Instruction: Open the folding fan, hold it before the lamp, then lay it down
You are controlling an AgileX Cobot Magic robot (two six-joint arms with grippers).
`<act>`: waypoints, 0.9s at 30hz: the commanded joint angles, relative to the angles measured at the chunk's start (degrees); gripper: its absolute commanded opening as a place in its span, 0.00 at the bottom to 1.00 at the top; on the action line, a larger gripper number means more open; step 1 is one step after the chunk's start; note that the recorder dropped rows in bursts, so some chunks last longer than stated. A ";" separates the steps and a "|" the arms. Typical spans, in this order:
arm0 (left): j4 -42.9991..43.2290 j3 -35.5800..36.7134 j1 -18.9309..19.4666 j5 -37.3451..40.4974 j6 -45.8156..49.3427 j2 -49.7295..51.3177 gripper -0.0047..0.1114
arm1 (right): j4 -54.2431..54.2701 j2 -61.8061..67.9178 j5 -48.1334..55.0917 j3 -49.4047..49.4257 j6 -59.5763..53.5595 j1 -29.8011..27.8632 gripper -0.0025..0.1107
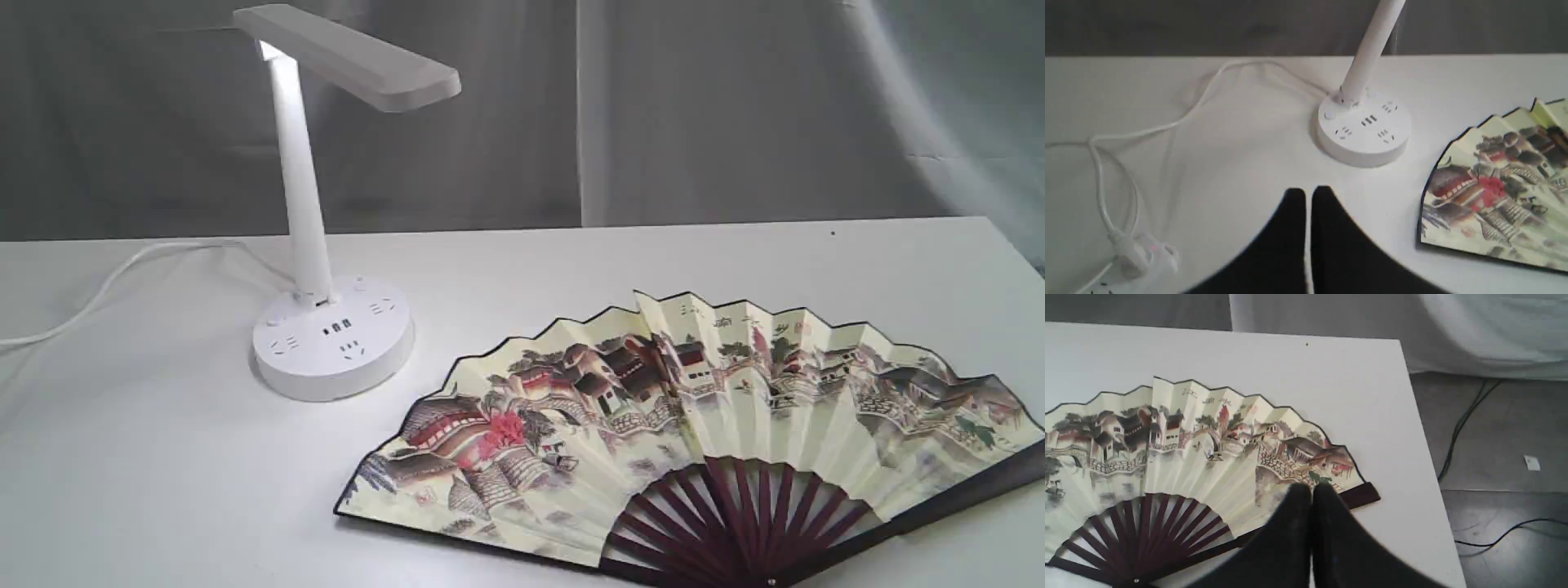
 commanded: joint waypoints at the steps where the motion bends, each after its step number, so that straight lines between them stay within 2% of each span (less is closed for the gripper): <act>1: -0.17 -0.27 0.13 0.52 -0.09 -5.81 0.04 | -0.94 -5.10 2.93 0.33 0.20 0.21 0.02; 13: -0.17 -0.27 0.13 3.43 -0.12 -23.28 0.04 | -3.14 -22.45 5.96 0.33 0.20 0.21 0.02; 18: -0.67 -0.27 0.13 5.57 -0.35 -30.55 0.04 | -3.14 -29.81 13.33 0.33 0.20 0.21 0.02; 23: -0.79 -0.65 0.13 12.95 -0.35 -30.55 0.04 | -3.87 -35.57 16.35 0.33 0.42 0.21 0.02; 27: -1.02 -0.32 0.13 11.88 -0.35 -30.55 0.04 | -7.39 -35.57 16.47 -0.31 0.31 0.21 0.02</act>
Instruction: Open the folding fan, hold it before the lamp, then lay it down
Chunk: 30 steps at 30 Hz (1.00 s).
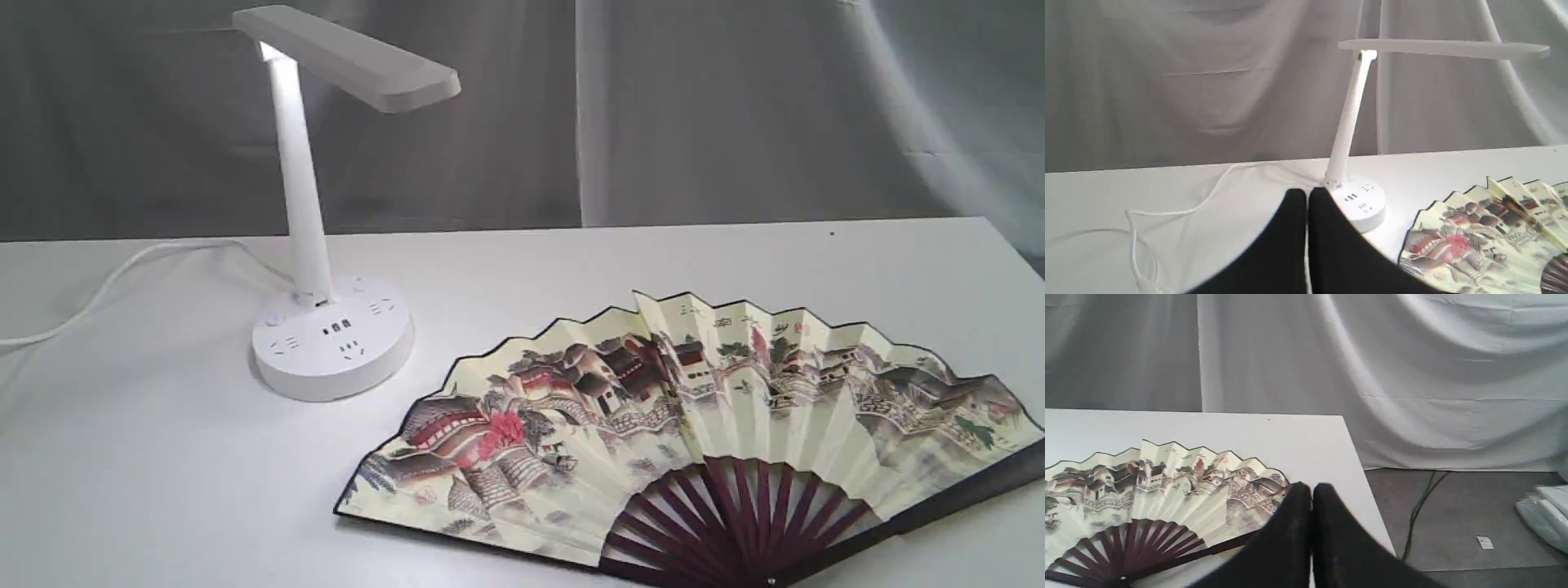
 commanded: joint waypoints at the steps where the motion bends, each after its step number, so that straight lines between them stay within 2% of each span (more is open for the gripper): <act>1: -1.36 0.47 0.13 -0.92 -0.49 0.02 0.04 | -2.65 -0.10 0.10 -0.20 0.47 0.21 0.02; 7: -4.99 0.47 -0.03 -1.68 -0.57 0.02 0.04 | -2.01 -0.10 0.10 -0.20 0.82 0.21 0.02; 11: -4.20 0.47 -2.29 -1.55 -0.47 0.02 0.04 | -2.13 -0.10 0.10 -0.20 0.82 0.60 0.02; 18: -3.91 0.47 -2.18 0.57 -0.58 0.02 0.04 | -3.56 -0.10 0.10 -0.20 1.12 1.99 0.02; 24: -3.40 2.01 -2.18 -4.78 -0.82 0.02 0.04 | -3.96 -0.10 -0.88 0.92 2.15 1.99 0.02; 30: -3.63 10.80 -2.18 -15.52 -1.69 0.02 0.04 | -2.14 -0.10 -11.01 8.94 2.15 1.99 0.02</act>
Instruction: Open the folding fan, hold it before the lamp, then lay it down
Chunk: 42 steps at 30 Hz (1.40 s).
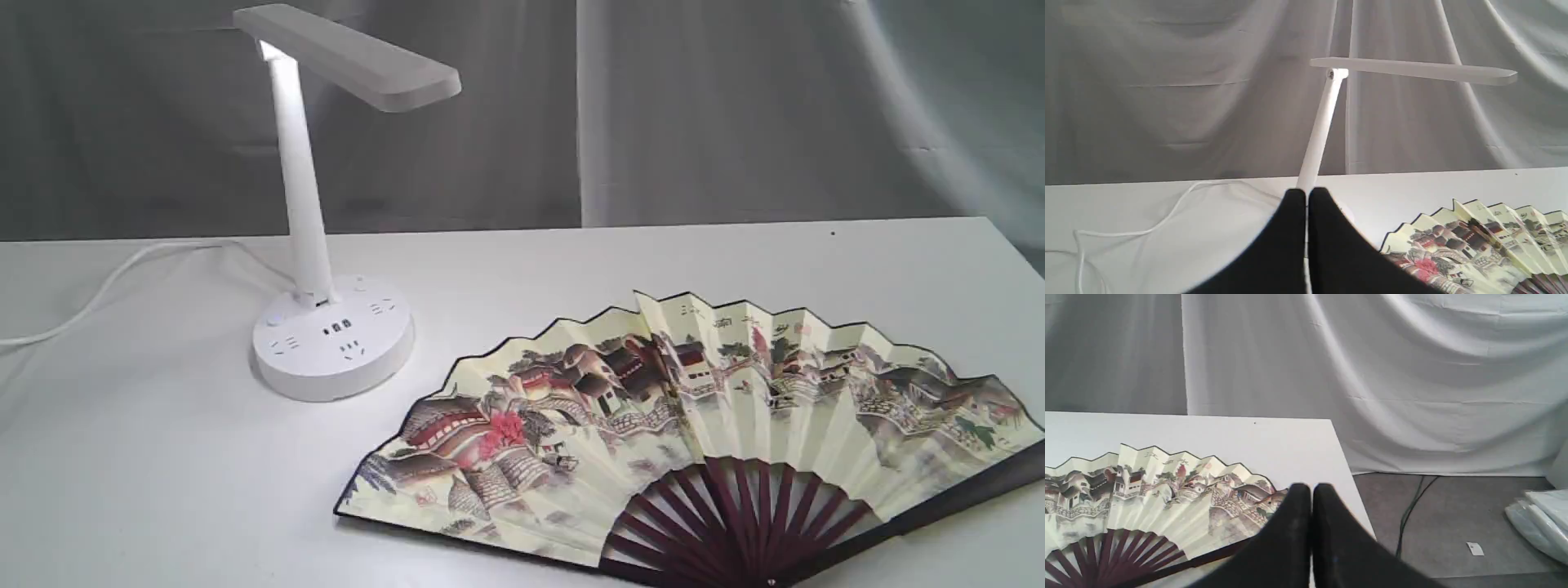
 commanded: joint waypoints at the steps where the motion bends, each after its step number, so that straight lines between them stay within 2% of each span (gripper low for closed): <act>1: -0.10 5.87 -0.23 -9.02 -1.07 -0.08 0.04 | 2.16 -0.10 -7.30 4.92 0.00 0.02 0.02; 6: -1.48 14.02 -0.23 -19.09 -1.17 -0.08 0.04 | 3.32 -0.10 -16.23 13.22 0.00 0.02 0.02; 12: -1.20 23.50 -0.23 -31.29 -1.04 -0.08 0.04 | 3.32 -0.10 -34.79 25.45 0.00 0.02 0.02; 19: 3.18 33.91 -0.23 -38.91 -0.61 -0.08 0.04 | 4.29 -0.10 -45.38 35.29 0.80 0.02 0.02; 24: 6.41 38.83 -0.23 -45.23 -0.61 -0.08 0.04 | 7.18 -0.10 -57.46 42.09 3.00 0.02 0.02; 28: 6.41 39.84 -0.23 -47.56 -0.61 -0.08 0.04 | 7.89 -0.10 -59.15 46.88 3.17 0.02 0.02; 29: 6.83 39.84 -0.23 -44.55 -0.24 -0.08 0.04 | 8.17 -0.10 -59.85 47.63 3.74 0.02 0.02; 33: 8.27 39.84 -0.23 -43.10 -0.19 -0.08 0.04 | 8.63 -0.10 -55.99 47.63 3.40 0.02 0.02; 42: 7.57 39.84 -0.23 -43.01 -1.29 -0.08 0.04 | 8.44 -0.10 -55.04 47.63 3.47 0.02 0.02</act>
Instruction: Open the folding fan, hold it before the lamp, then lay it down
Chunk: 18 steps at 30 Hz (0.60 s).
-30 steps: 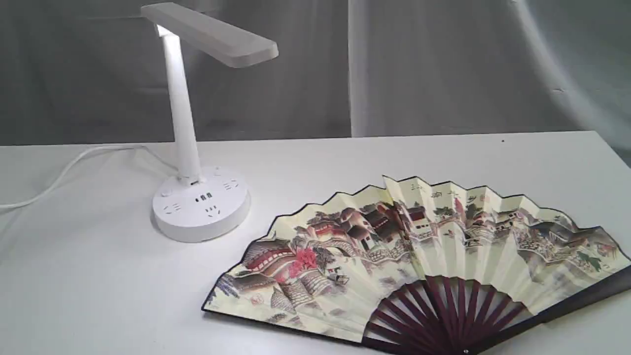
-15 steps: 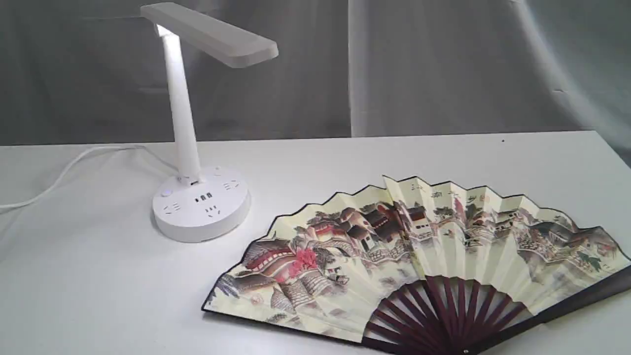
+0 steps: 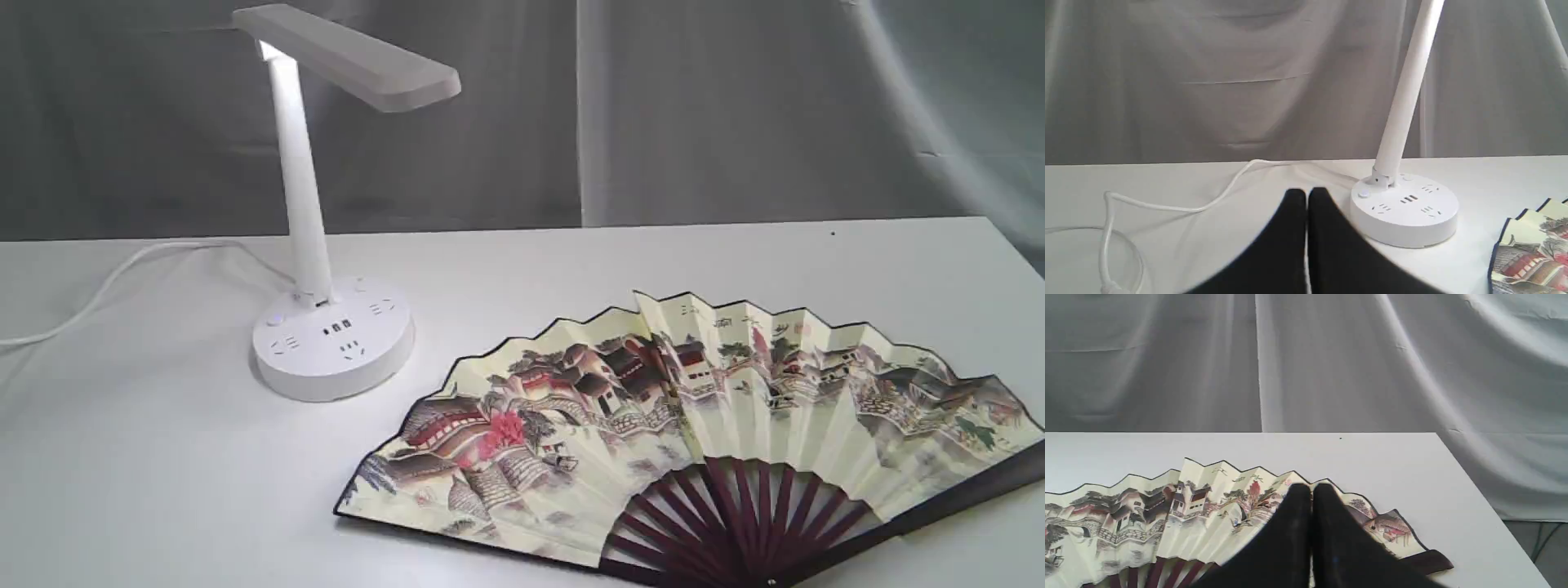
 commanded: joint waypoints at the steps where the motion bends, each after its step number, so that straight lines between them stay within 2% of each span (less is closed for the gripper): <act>1: -0.62 0.29 -0.23 0.95 -0.81 -0.16 0.04 | 0.92 -0.27 1.90 0.15 0.27 0.02 0.02; 7: -0.62 0.29 -0.23 4.80 -1.04 -0.16 0.04 | 0.92 -0.27 5.06 0.15 0.42 0.02 0.02; 11: -0.62 0.29 -0.23 4.80 -1.88 -0.16 0.04 | 1.14 -0.27 5.19 0.15 0.50 0.02 0.02; 15: -0.62 0.29 -0.23 4.80 -1.69 -0.16 0.04 | 5.82 -0.27 5.19 0.15 0.65 0.02 0.02; 18: -0.62 0.29 -0.23 4.80 -1.87 -0.16 0.04 | 4.66 -0.27 5.19 0.15 0.65 0.02 0.02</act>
